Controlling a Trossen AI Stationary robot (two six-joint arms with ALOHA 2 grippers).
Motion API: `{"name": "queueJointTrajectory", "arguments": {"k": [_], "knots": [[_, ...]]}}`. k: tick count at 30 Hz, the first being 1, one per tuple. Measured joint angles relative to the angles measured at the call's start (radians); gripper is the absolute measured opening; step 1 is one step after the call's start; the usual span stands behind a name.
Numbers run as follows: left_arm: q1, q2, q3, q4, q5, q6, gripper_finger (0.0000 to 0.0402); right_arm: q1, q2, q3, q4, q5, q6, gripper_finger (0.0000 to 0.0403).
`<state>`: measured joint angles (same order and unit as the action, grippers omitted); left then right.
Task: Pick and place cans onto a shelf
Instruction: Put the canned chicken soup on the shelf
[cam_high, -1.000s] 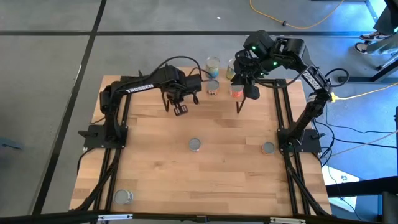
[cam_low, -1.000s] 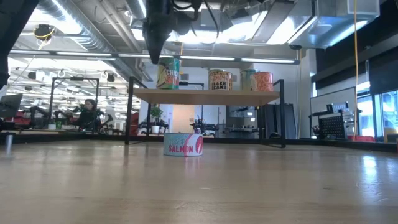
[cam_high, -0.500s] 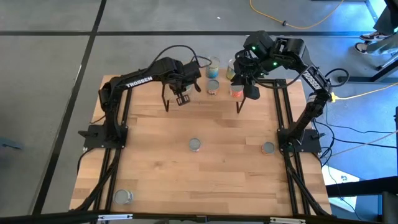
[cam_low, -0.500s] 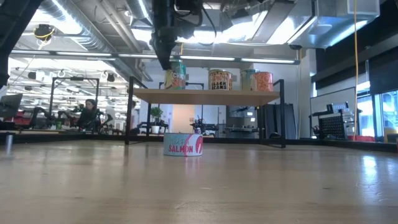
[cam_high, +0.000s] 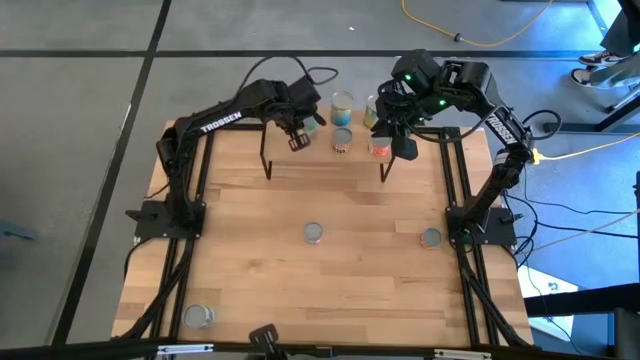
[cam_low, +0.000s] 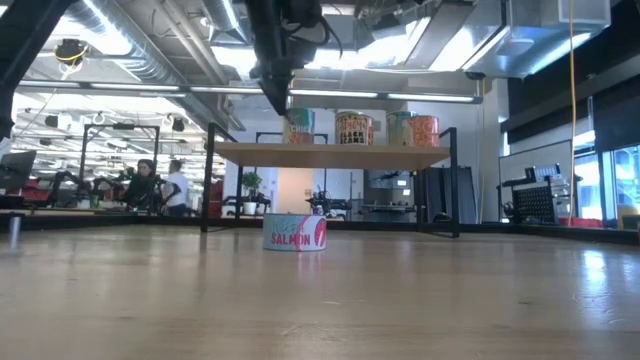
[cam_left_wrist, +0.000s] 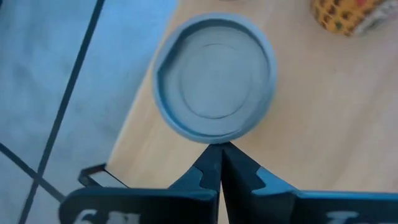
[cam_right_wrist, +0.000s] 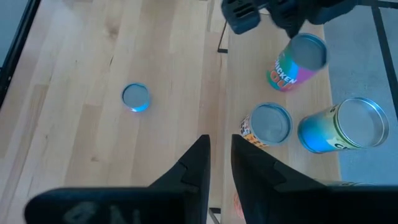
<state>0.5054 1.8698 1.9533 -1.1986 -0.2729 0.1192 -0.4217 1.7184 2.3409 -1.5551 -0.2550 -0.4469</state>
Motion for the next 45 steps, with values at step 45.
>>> {"name": "queueJointTrajectory", "arguments": {"k": [45], "knots": [[0.06,0.076,0.045,0.089,0.124,0.232,0.0,-0.001,0.0,0.0,0.037,0.131,0.008,0.0067]]}}
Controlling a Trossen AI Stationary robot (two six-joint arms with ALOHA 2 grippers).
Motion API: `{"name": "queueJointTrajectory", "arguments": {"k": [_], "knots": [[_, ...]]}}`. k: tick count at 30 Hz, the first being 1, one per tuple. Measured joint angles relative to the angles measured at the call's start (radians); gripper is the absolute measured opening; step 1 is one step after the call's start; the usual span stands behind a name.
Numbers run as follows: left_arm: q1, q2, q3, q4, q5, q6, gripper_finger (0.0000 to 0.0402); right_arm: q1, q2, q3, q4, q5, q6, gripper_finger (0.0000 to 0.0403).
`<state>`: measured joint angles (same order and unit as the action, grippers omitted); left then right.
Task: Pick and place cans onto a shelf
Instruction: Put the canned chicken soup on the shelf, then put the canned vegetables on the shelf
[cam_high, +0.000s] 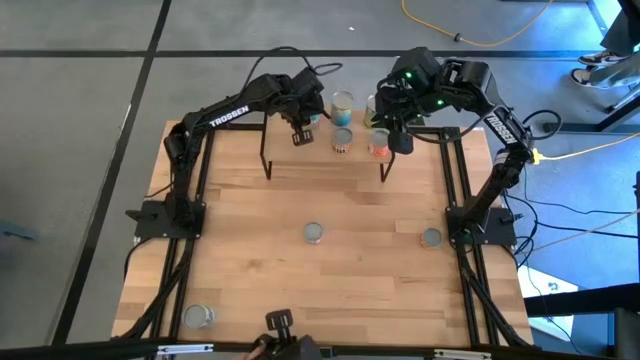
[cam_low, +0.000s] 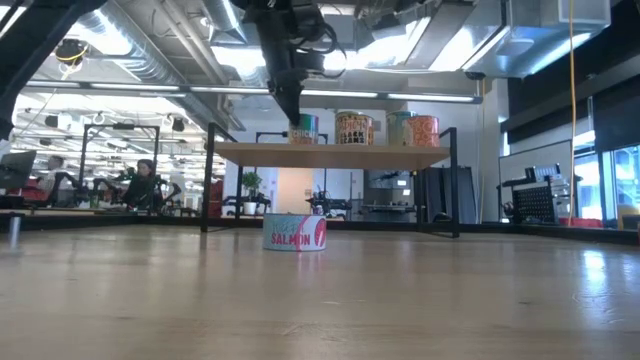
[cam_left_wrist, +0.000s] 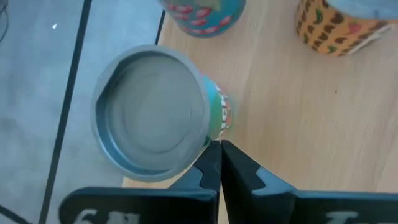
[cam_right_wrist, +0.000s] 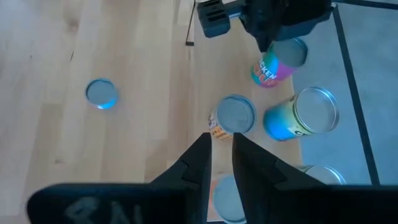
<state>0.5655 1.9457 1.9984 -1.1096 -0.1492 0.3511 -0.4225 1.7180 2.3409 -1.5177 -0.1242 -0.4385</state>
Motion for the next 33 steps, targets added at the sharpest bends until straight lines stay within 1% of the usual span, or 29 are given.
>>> {"name": "queueJointTrajectory", "arguments": {"k": [5,10,12,15,18,23,25,28,29,33], "knots": [[0.018,0.0,0.0,0.003,0.001,0.001,0.0,0.0,0.0,0.0,0.0,0.0,0.0,0.0067],[0.014,0.0,0.0,-0.007,0.009,-0.002,0.0,0.0,0.0,0.0,0.0,0.0,0.0,0.0067],[0.001,-0.008,0.0,-0.045,0.029,-0.009,0.0,0.0,0.0,0.0,0.0,0.0,0.0,0.0067],[-0.04,-0.047,0.0,-0.14,0.029,-0.052,0.0,0.0,0.0,0.0,-0.001,0.0,0.0,0.0067],[-0.093,-0.093,0.0,-0.267,0.03,-0.148,0.0,0.0,0.0,0.0,-0.001,0.0,0.0,0.0067],[-0.184,-0.176,0.001,-0.464,0.087,-0.338,0.0,0.0,0.0,0.0,-0.001,-0.001,-0.006,0.0067],[-0.235,-0.205,0.0,-0.461,0.128,-0.386,0.0,0.0,0.0,0.0,-0.002,-0.008,-0.011,0.0067],[-0.291,-0.258,-0.003,-0.464,0.272,-0.417,0.0,0.0,0.0,0.0,-0.009,-0.009,-0.012,0.0067],[-0.309,-0.275,-0.002,-0.464,0.297,-0.454,0.0,0.0,0.0,0.0,-0.015,-0.009,-0.012,0.0067],[-0.401,-0.328,-0.003,-0.462,0.321,-0.598,0.0,0.0,0.0,0.0,-0.034,-0.01,-0.012,0.0067]]}}
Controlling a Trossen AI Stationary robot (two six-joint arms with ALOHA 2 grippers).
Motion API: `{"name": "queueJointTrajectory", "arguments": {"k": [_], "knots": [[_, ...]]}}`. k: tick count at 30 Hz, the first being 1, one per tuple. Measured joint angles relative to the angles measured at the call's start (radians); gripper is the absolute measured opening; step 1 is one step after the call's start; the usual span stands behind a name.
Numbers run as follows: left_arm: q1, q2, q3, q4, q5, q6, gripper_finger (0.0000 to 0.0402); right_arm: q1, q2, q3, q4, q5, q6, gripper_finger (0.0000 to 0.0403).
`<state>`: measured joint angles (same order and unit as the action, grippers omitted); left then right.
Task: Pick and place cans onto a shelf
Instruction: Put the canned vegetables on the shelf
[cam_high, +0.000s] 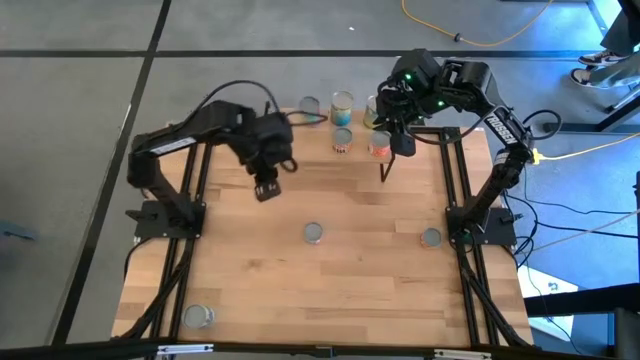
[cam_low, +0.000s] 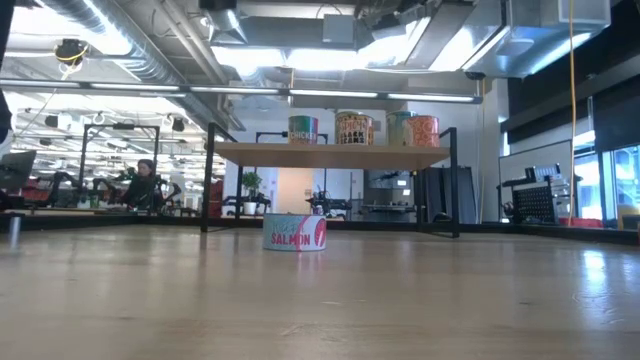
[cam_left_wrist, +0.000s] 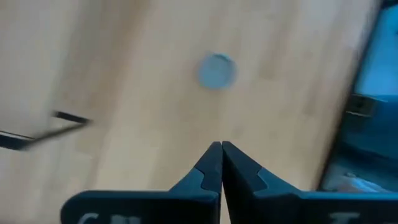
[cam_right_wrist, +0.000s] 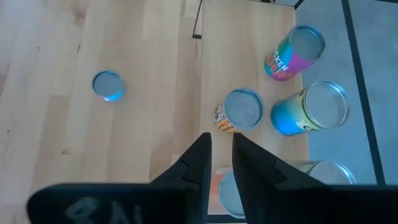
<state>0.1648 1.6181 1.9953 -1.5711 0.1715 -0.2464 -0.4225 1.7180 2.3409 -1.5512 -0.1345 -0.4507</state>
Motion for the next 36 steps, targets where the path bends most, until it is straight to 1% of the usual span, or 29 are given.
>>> {"name": "queueJointTrajectory", "arguments": {"k": [3,7,10,13,15,17,19,22,27,32,33,36], "knots": [[-0.095,-0.049,0.0,0.0,0.031,-0.1,0.0,0.0,0.0,0.0,0.0,-0.027,-0.001,0.0067],[-0.264,-0.099,-0.028,0.003,0.033,-0.265,0.0,0.0,0.0,0.0,0.0,-0.137,-0.002,0.0067],[-0.404,-0.146,-0.104,0.002,0.034,-0.45,0.0,0.005,0.0,0.0,0.0,-0.203,-0.004,0.0067],[-0.549,-0.198,-0.213,0.0,0.038,-0.667,0.0,0.023,0.0,0.0,-0.008,-0.208,-0.033,0.0067],[-0.647,-0.226,-0.284,-0.001,0.056,-0.826,0.0,0.041,0.0,0.0,-0.021,-0.225,-0.062,0.0067],[-0.736,-0.243,-0.333,0.0,0.083,-0.968,0.0,0.062,0.0,0.0,-0.021,-0.276,-0.077,0.0067],[-0.818,-0.246,-0.365,-0.001,0.097,-1.06,0.0,0.086,0.0,0.0,-0.02,-0.337,-0.099,0.0067],[-0.922,-0.246,-0.399,0.013,0.099,-1.153,0.0,0.125,0.0,0.0,-0.02,-0.402,-0.115,0.0067],[-1.012,-0.246,-0.458,0.039,0.1,-1.265,0.0,0.184,0.0,0.0,-0.012,-0.41,-0.112,0.0067],[-1.04,-0.246,-0.508,0.045,0.11,-1.348,0.0,0.22,0.0,0.0,0.022,-0.409,-0.108,0.0067],[-1.039,-0.246,-0.52,0.05,0.119,-1.363,0.0,0.224,0.0,0.0,0.023,-0.409,-0.108,0.0067],[-1.039,-0.245,-0.557,0.06,0.189,-1.394,0.0,0.232,0.0,0.0,0.037,-0.409,-0.107,0.0067]]}}
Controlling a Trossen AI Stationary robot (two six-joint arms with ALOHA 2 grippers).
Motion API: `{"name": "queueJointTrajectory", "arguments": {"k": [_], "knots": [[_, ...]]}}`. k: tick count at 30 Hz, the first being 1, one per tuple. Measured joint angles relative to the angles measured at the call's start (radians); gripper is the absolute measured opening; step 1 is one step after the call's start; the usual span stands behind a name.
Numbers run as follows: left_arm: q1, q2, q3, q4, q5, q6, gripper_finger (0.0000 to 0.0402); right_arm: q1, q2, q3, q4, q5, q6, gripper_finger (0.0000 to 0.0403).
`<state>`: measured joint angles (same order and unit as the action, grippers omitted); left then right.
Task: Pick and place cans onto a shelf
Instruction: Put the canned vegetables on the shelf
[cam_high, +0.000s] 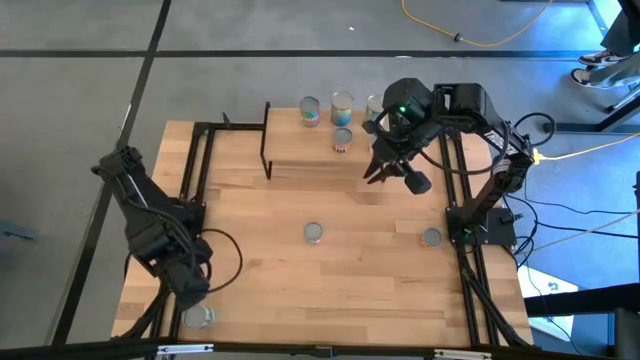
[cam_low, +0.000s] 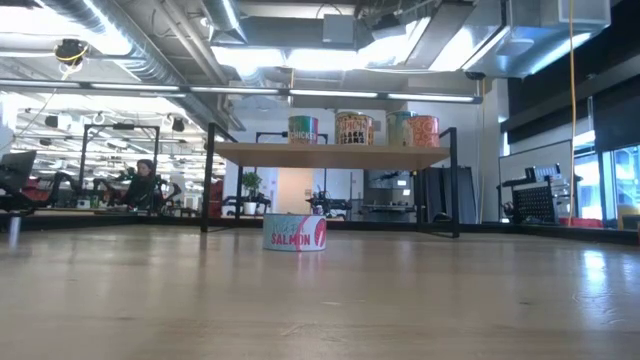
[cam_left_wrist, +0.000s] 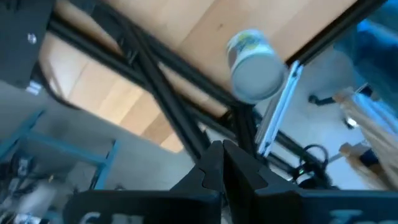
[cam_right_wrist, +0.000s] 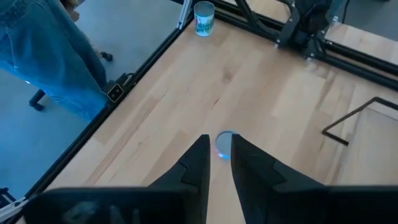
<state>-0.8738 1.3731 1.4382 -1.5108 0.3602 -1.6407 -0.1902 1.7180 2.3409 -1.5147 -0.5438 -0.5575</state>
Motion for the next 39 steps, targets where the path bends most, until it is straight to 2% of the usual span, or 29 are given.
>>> {"name": "queueJointTrajectory", "arguments": {"k": [4,7,11,16,22,29,34,39], "knots": [[-0.01,0.0,-0.07,0.119,0.01,0.027,0.0,0.002,0.0,0.0,0.01,0.0,0.003,0.0067],[-0.021,0.0,-0.119,0.227,0.027,0.101,0.0003,0.002,0.0,0.0,0.015,0.0,0.004,0.0067],[-0.026,0.0,-0.17,0.34,0.112,0.162,0.0001,0.002,0.0,0.0,0.015,0.001,0.031,0.0067],[-0.025,0.0,-0.186,0.351,0.08,0.199,0.0001,0.002,0.0,0.0,0.015,0.001,0.056,0.0067],[-0.025,0.0,-0.186,0.344,-0.029,0.21,0.0002,0.002,0.0,0.0,0.015,0.001,0.056,0.0067],[-0.029,0.0,-0.244,0.356,-0.002,0.187,0.0002,0.002,0.0,0.0,0.015,0.001,0.056,0.0067],[-0.06,0.0,-0.286,0.38,0.024,0.345,0.0001,0.002,0.0,0.0,0.015,0.001,0.056,0.0067],[-0.072,0.0,-0.289,0.458,0.012,0.379,0.0001,0.002,0.0,0.0,0.015,0.001,0.059,0.0067]]}}
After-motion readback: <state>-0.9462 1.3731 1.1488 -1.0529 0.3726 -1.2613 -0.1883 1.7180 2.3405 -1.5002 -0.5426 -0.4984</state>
